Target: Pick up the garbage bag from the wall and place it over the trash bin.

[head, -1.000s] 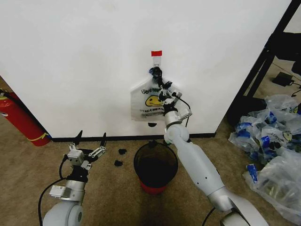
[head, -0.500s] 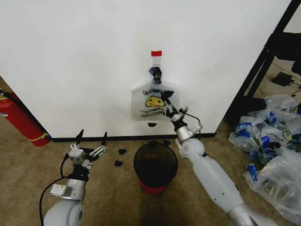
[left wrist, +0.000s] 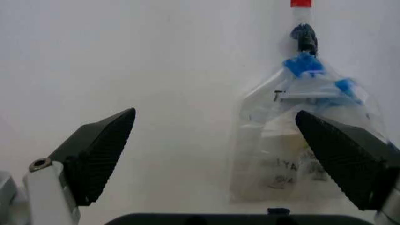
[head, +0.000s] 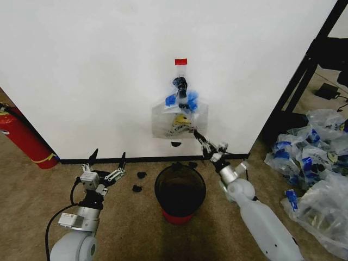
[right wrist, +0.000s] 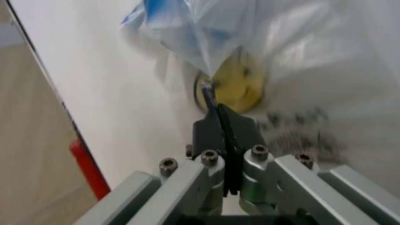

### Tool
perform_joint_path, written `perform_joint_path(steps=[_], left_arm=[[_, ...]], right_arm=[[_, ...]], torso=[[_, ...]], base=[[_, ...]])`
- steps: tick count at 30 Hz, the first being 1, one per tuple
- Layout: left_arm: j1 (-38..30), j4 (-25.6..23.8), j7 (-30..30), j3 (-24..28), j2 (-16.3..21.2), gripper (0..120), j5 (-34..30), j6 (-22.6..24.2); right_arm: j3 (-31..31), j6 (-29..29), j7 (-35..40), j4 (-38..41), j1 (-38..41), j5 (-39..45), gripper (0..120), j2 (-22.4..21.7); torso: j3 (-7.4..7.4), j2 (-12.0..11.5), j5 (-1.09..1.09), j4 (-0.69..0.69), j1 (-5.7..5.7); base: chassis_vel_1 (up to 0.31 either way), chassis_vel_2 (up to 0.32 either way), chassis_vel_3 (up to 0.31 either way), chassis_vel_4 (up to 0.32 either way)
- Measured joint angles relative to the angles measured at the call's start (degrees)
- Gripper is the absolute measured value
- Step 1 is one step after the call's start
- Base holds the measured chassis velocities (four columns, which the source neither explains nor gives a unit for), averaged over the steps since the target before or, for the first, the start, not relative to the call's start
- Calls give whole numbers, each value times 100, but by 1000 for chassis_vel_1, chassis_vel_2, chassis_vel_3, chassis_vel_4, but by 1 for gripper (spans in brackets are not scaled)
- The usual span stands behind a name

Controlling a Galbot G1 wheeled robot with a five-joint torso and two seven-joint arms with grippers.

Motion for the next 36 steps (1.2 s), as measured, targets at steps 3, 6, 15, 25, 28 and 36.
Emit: perform_joint_path(steps=[3,6,15,25,28,36], left_arm=[[1,-4,-1,0,2,100,-4,-4],[2,-12,-4,18,4,100,-8,-25],[-19,-18,-8,55,19,100,-24,-34],[-22,10,-10,71,15,100,-36,-71],[-33,19,-10,71,18,100,-58,-73],[-49,35,-10,85,21,100,-105,-73]], right_arm=[[66,-22,-106,-21,-91,-45,0,-22],[236,-48,-381,-74,-284,-123,0,-55],[528,-113,-1020,-188,-595,-325,0,-107],[793,-157,-1492,-580,-615,-854,0,-85],[821,-138,-1521,-636,-615,-890,0,-83],[895,-61,-1585,-807,-619,-1000,0,-54]], torso=[[0,0,1,0,0],[0,0,1,1,0],[0,0,0,1,0],[0,0,1,1,1],[0,0,1,1,1],[0,0,1,0,1]], base=[[0,0,0,0],[0,0,0,0],[0,0,0,0],[0,0,0,0],[0,0,0,0],[0,0,0,0]])
